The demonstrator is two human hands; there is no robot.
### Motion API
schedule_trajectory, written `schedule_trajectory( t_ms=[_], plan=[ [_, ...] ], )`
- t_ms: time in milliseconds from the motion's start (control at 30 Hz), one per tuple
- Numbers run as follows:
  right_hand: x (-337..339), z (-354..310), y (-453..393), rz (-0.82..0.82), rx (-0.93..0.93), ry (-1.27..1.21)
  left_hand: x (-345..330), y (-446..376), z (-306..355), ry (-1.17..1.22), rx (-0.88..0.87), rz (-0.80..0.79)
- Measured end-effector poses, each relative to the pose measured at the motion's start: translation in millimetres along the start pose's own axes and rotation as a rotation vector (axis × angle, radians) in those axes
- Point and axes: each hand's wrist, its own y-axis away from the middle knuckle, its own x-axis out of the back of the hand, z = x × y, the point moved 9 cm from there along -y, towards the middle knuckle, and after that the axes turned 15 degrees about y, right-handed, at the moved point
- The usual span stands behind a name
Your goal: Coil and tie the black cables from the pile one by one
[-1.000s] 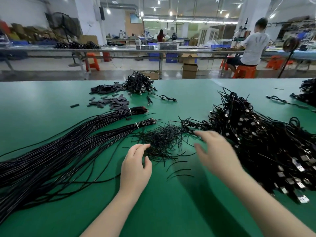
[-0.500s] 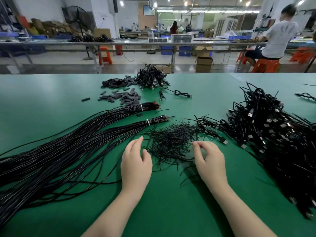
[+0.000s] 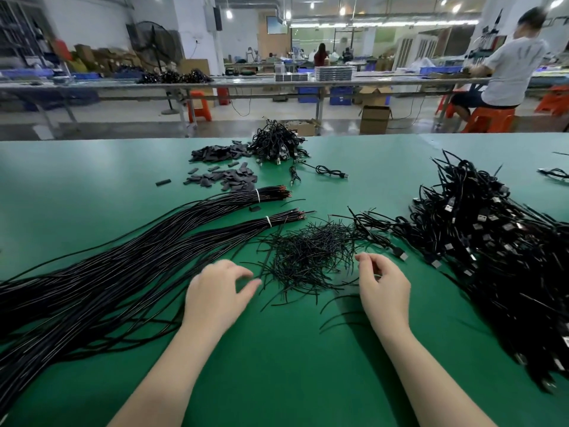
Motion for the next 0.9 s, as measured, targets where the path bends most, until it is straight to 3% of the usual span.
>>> schedule_trajectory(
  t_ms=[67,333,433,533,633,767,900],
  plan=[
    [1,1,0,0.001,-0.007,-0.006,-7,4,3,0.003,0.003,-0.043],
    [12,-10,6,0.069,0.032,-0.047,13,11,-5,0.007,0.108,0.164],
    [31,-44,17,0.240,0.287,0.107,31,15,-2,0.113,0.095,0.294],
    [29,-96,41,0.325,0.698,0.268,33,20,15,0.278,-0.007,0.279],
    [-16,-134,72,0.153,0.999,0.552,28,27,40,0.279,-0.168,0.245],
    [-55,-162,84,-0.133,1.134,0.705,30,29,44,0.289,-0.238,0.272],
    [-42,-216,62,-0.211,1.363,0.922,48,34,50,0.210,-0.375,0.407]
  ],
)
